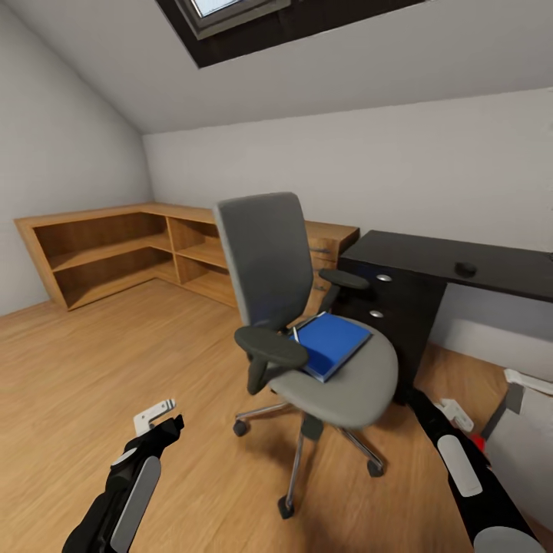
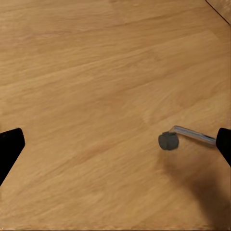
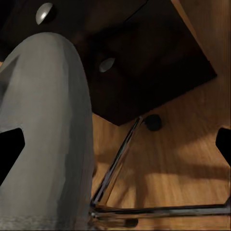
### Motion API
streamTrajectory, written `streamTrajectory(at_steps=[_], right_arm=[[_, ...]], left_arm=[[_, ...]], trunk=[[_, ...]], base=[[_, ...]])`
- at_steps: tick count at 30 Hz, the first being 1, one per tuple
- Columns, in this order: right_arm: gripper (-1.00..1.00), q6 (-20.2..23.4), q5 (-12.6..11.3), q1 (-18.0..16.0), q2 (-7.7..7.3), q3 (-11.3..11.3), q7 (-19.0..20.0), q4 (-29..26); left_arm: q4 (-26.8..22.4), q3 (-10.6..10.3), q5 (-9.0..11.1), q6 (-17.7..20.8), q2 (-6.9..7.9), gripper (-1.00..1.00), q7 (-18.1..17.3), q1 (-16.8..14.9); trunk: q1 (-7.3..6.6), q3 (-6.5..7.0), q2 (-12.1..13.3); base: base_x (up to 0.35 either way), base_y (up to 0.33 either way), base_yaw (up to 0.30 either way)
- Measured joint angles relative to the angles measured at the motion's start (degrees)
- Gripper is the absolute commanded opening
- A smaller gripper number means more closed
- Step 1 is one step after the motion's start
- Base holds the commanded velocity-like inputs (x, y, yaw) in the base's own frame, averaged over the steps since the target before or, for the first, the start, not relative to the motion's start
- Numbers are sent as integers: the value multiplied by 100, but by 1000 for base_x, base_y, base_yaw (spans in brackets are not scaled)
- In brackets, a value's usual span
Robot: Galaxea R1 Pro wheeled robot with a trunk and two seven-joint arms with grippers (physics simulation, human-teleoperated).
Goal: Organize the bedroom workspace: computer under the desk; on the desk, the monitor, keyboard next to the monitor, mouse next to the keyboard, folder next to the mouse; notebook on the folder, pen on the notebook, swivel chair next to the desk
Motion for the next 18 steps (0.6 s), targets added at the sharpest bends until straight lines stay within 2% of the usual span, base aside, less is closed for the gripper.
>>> streamTrajectory(at_steps=[15,18], right_arm=[[100,32,-8,1,48,11,0,47],[100,50,-9,1,100,12,0,111]], left_arm=[[0,0,0,0,-1,100,0,0],[0,0,0,0,0,100,0,0]], trunk=[[-1,0,0],[-1,0,0]], base=[[-295,0,0],[-201,0,0]])
